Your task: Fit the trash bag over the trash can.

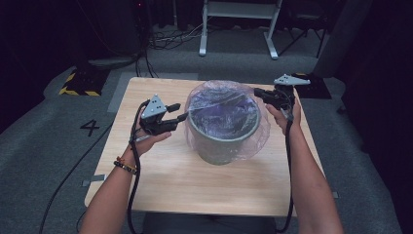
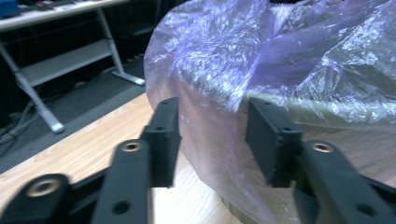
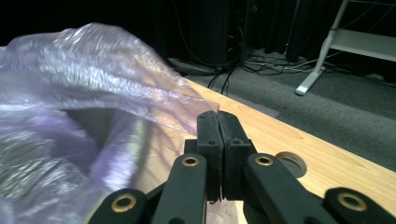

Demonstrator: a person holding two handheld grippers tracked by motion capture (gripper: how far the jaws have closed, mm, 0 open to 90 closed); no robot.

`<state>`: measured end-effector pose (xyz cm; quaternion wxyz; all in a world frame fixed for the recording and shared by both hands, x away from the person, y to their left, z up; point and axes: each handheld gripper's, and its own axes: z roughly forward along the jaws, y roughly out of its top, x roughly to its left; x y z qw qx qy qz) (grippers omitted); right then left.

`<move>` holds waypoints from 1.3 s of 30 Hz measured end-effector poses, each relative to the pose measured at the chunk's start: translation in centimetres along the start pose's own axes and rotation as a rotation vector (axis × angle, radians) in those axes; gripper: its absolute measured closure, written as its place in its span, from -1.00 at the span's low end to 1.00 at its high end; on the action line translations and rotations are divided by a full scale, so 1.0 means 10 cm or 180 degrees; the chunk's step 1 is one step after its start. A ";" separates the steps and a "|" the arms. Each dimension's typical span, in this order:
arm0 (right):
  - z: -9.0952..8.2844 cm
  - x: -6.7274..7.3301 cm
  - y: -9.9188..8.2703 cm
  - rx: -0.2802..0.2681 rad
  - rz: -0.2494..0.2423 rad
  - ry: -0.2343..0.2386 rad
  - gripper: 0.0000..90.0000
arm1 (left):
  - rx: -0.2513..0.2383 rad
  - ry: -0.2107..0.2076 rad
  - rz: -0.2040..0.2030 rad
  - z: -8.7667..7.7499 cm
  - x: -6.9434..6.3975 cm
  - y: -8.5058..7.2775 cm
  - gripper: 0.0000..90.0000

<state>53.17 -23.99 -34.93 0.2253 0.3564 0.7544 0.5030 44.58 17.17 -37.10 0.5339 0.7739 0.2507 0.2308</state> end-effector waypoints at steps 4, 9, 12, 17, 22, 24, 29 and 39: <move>0.03 0.01 -0.03 0.0041 -0.0046 0.0061 0.96 | 0.0017 -0.0059 0.0002 0.10 0.09 0.03 0.74; 0.05 0.03 -0.03 0.0052 -0.0063 0.0072 0.97 | -0.0030 -0.0096 -0.0044 0.16 0.19 0.06 1.00; 0.06 0.03 -0.03 0.0079 -0.0063 0.0042 0.97 | -0.0005 0.0051 -0.0063 0.21 0.24 0.09 1.00; 0.13 0.00 -0.05 0.0176 0.0002 -0.0030 0.97 | 0.0082 0.0205 -0.0251 0.35 0.32 0.11 1.00; 0.19 -0.02 -0.11 0.0318 0.0045 -0.0051 0.97 | 0.0372 0.0257 -0.0332 0.60 0.34 0.04 1.00; 0.22 -0.03 -0.15 0.0372 0.0055 -0.0017 0.97 | 0.0419 0.0218 -0.0371 0.68 0.33 0.00 1.00; 0.28 -0.03 -0.29 0.0530 0.0085 0.0073 0.97 | 0.0545 0.0104 -0.0455 0.84 0.27 -0.10 1.00; 0.26 -0.02 -0.46 0.0641 0.0098 0.0173 0.95 | 0.0788 -0.0033 -0.0482 0.89 0.22 -0.28 1.00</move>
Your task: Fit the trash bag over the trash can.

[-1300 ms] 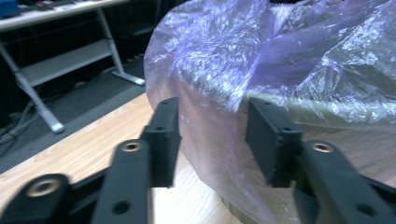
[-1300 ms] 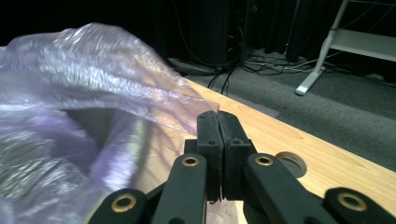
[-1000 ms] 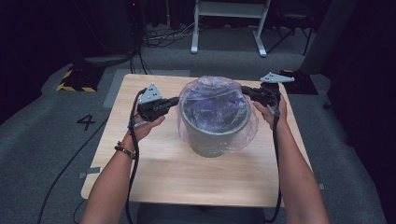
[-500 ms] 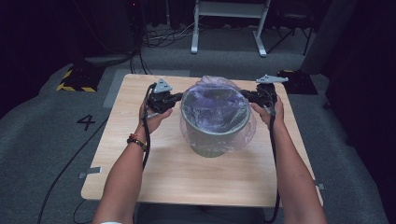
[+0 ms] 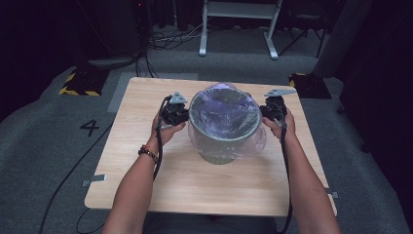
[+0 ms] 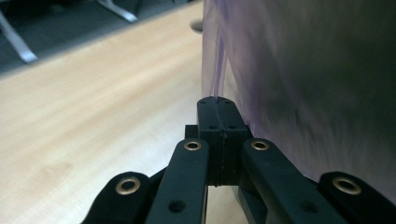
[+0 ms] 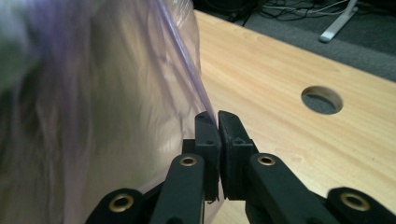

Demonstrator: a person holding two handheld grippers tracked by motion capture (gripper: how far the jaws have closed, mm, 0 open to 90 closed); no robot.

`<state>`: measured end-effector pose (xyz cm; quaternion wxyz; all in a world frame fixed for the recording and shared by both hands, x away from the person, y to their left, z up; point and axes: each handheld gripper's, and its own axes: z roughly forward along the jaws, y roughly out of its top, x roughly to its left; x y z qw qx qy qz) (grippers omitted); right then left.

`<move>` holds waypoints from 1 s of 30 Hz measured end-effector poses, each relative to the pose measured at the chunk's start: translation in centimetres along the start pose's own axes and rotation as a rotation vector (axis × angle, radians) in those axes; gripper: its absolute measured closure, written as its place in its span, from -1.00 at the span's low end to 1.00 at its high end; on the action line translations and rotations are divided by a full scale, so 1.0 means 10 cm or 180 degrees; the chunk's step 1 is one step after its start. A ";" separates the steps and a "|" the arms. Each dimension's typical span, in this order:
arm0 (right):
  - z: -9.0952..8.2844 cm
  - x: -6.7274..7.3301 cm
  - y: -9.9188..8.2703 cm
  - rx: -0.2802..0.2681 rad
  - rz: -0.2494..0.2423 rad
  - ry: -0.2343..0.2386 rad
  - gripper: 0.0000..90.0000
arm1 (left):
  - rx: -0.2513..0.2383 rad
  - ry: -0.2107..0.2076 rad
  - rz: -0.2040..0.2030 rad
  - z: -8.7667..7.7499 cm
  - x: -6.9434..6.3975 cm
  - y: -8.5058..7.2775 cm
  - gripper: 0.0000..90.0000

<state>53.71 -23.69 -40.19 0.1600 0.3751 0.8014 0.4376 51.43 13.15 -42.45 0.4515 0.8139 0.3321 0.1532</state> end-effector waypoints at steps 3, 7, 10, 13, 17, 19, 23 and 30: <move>0.01 0.01 -0.05 0.0063 -0.0010 0.0009 0.95 | 0.0109 0.0016 0.0039 0.02 0.01 -0.08 1.00; 0.01 0.01 -0.15 0.0132 0.0023 0.0034 0.54 | 0.0004 0.0102 -0.0023 -0.08 0.03 -0.17 0.86; -0.04 -0.01 -0.17 0.0099 0.0064 -0.0081 0.37 | -0.0039 0.0168 -0.0008 -0.17 0.03 -0.22 0.69; -0.17 -0.03 -0.20 0.0048 0.0042 -0.0177 0.20 | -0.0072 0.0224 0.0006 -0.29 0.03 -0.28 0.45; -0.36 -0.04 -0.27 0.0004 -0.0065 -0.0246 -0.03 | -0.0137 0.0251 0.0019 -0.50 0.01 -0.36 0.13; -0.44 -0.05 -0.30 -0.0036 -0.0083 -0.0207 -0.09 | -0.0171 0.0195 0.0104 -0.59 -0.04 -0.39 0.05; -0.69 0.00 -0.40 -0.0135 -0.0256 -0.0131 -0.29 | -0.0171 -0.0030 0.0269 -0.71 -0.20 -0.44 -0.36; -0.93 0.24 -0.56 -0.0112 -0.0732 0.0122 -0.44 | -0.0069 -0.0263 0.0699 -0.71 -0.61 -0.49 -0.47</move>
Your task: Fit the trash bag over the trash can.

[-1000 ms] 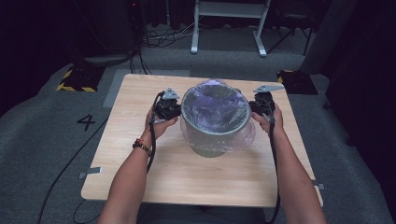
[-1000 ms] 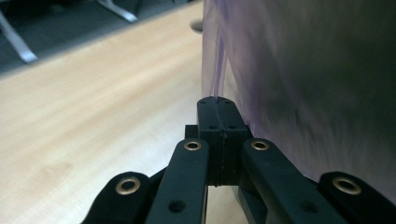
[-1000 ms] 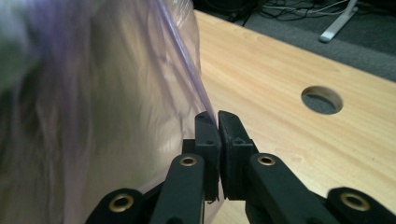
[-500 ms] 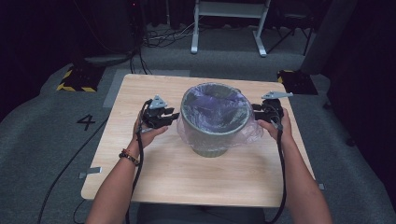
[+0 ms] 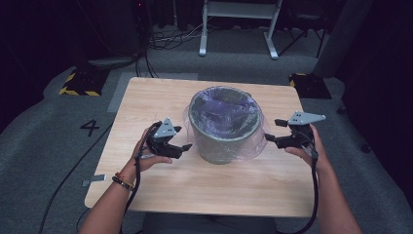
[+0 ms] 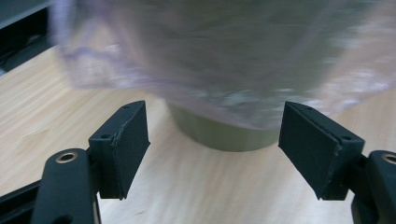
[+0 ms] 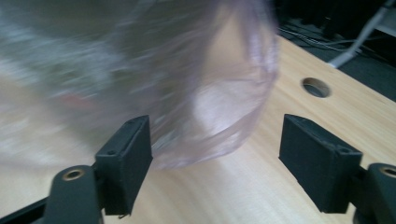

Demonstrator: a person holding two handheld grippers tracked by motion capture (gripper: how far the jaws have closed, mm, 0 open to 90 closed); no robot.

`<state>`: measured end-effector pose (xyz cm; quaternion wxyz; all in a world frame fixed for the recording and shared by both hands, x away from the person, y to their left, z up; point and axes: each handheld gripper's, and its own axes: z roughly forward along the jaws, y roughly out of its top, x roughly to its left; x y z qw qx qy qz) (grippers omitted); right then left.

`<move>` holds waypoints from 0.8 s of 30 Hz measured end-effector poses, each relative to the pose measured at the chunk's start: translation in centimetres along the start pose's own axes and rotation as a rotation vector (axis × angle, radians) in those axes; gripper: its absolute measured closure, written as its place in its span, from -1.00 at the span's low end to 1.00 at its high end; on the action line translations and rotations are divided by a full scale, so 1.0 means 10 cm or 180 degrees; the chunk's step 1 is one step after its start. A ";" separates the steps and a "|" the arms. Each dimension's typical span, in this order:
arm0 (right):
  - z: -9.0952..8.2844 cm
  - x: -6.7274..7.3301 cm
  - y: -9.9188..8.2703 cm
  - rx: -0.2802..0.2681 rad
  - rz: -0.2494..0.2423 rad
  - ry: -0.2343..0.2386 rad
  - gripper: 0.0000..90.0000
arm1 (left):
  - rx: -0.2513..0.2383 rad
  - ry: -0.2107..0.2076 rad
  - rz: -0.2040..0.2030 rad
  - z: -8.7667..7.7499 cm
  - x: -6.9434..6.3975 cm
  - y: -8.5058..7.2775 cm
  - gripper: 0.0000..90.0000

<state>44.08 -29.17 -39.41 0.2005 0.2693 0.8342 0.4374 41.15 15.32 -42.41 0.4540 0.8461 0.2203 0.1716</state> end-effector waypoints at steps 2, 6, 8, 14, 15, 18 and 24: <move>-0.06 0.15 -0.04 -0.0022 -0.0121 0.0130 -0.50 | -0.0019 -0.0052 0.0013 0.03 -0.05 0.01 -0.42; -0.02 0.40 -0.05 -0.0086 -0.0302 0.0146 -0.50 | 0.0005 -0.0031 0.0056 0.15 -0.13 0.03 -0.18; 0.03 0.51 -0.06 -0.0115 -0.0365 0.0108 -0.39 | 0.0011 -0.0014 0.0059 0.20 -0.14 0.04 0.05; 0.16 0.66 -0.10 -0.0149 -0.0544 -0.0025 0.60 | 0.0048 0.0167 0.0134 0.27 -0.12 0.05 0.75; 0.17 0.67 -0.12 -0.0182 -0.0558 0.0002 0.76 | 0.0027 0.0192 0.0150 0.27 -0.12 0.05 0.90; 0.22 0.69 -0.17 -0.0159 -0.0539 0.0128 1.00 | 0.0005 0.0157 0.0100 0.27 -0.10 0.03 1.00; 0.30 0.68 -0.28 0.0036 -0.0505 0.0221 1.00 | 0.0196 0.0149 0.0146 0.31 -0.10 -0.08 1.00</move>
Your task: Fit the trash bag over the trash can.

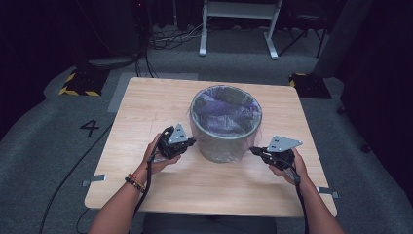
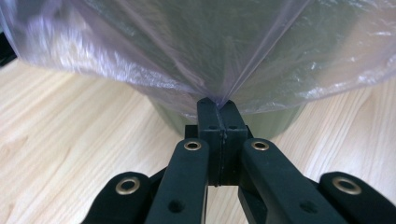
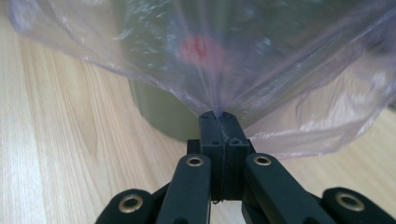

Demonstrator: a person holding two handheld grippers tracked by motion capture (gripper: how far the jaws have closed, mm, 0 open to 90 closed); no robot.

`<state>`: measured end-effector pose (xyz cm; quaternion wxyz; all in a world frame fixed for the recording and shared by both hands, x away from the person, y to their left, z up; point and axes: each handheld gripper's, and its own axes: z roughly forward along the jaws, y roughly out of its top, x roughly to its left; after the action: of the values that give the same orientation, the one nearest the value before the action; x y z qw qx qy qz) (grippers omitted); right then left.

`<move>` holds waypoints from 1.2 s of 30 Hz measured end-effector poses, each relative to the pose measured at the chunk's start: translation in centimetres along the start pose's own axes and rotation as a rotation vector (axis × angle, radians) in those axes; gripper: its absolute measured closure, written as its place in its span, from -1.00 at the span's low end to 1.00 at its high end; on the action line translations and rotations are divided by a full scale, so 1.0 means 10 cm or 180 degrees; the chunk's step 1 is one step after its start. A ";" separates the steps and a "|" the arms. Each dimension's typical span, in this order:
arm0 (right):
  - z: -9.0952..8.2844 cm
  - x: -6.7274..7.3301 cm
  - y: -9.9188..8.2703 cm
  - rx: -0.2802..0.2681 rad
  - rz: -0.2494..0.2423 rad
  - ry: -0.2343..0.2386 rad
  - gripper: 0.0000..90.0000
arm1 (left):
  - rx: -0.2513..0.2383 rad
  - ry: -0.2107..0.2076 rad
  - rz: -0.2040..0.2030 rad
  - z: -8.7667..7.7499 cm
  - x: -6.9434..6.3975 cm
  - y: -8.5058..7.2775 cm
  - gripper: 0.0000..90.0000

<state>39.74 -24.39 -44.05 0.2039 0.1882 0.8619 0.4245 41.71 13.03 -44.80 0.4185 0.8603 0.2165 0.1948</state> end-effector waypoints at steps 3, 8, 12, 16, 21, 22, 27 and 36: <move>0.05 -0.04 -0.09 0.0082 0.0141 0.0077 1.00 | 0.0108 0.0063 -0.0026 0.04 0.01 -0.08 1.00; 0.15 -0.04 -0.20 0.0348 0.0151 0.0138 1.00 | 0.0091 0.0059 -0.0233 -0.03 0.06 -0.20 0.77; 0.18 -0.05 -0.24 0.0377 0.0199 0.0183 1.00 | 0.0039 0.0080 -0.0321 -0.14 0.06 -0.25 0.12; 0.12 -0.06 -0.25 0.0314 0.0265 0.0183 0.76 | -0.0003 0.0014 -0.0312 -0.28 -0.02 -0.33 -0.33; 0.01 -0.09 -0.27 0.0195 0.0466 0.0181 -0.01 | 0.0088 0.0004 -0.0376 -0.38 -0.13 -0.46 -0.57; -0.03 -0.09 -0.27 0.0147 0.0502 0.0188 -0.09 | 0.0137 -0.0018 -0.0377 -0.40 -0.15 -0.49 -0.60; -0.24 -0.12 -0.32 -0.0032 0.0691 0.0189 -0.51 | 0.0352 0.0014 -0.0403 -0.44 -0.25 -0.69 -0.62; -0.49 -0.16 -0.29 -0.0218 0.0878 -0.0047 -0.62 | 0.0486 -0.0050 -0.0560 -0.46 -0.30 -0.92 -0.63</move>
<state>38.14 -30.07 -43.34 0.1563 0.3009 0.8114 0.4762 34.95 19.48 -49.98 0.3689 0.8688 0.3021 0.1335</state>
